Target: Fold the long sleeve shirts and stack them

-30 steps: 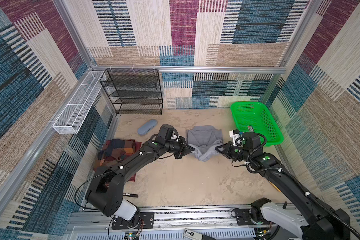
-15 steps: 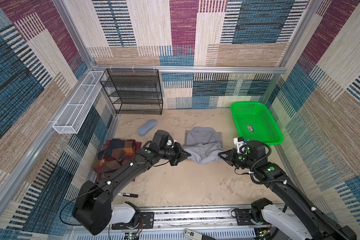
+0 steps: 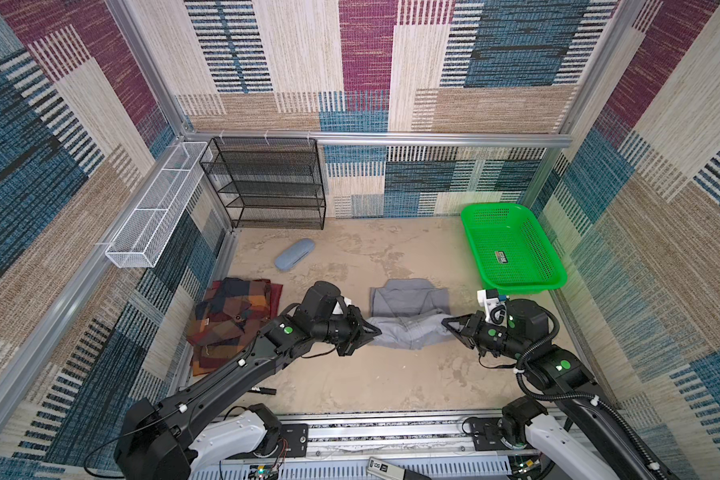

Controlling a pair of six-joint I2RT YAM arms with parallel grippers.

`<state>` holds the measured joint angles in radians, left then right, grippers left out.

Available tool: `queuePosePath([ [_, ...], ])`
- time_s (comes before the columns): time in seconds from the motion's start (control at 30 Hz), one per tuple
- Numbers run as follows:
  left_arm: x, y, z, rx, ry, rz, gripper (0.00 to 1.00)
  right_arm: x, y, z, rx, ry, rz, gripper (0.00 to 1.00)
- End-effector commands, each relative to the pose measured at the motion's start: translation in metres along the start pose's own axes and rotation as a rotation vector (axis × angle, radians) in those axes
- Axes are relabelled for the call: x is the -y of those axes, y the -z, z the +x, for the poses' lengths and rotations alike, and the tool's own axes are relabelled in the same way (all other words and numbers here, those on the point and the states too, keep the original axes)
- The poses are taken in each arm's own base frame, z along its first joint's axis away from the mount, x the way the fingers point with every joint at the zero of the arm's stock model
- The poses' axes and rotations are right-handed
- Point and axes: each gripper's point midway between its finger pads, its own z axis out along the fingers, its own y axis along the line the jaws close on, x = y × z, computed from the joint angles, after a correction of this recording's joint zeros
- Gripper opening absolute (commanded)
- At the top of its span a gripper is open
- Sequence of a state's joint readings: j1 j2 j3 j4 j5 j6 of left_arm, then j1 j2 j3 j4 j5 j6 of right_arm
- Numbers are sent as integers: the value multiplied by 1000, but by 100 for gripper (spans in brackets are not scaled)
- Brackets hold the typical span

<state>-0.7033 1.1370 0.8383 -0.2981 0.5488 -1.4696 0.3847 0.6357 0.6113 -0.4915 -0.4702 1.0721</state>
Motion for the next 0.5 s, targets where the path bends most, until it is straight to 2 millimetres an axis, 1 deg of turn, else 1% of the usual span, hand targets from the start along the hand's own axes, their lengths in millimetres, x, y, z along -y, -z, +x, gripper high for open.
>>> queuePosePath([
  [0.0,9,-11,-5,-20,17,12,0,-4,-4,-7,18,7,1,0],
  [0.07,9,-21,-5,-61,31,6,0,-1,-9,-11,22,7,13,0],
  [0.1,9,-27,-7,-75,38,0,0,3,-12,-12,26,2,30,0],
  [0.17,12,-36,-12,-102,43,-11,0,3,-15,-16,39,2,35,0],
  [0.2,9,-40,-16,-112,52,-30,0,3,-16,-21,60,6,38,0],
  [0.33,15,-47,-34,-104,64,-34,0,5,-19,-36,117,21,70,0],
  [0.47,21,-46,-53,-88,69,-41,0,6,-23,-50,145,12,82,0],
])
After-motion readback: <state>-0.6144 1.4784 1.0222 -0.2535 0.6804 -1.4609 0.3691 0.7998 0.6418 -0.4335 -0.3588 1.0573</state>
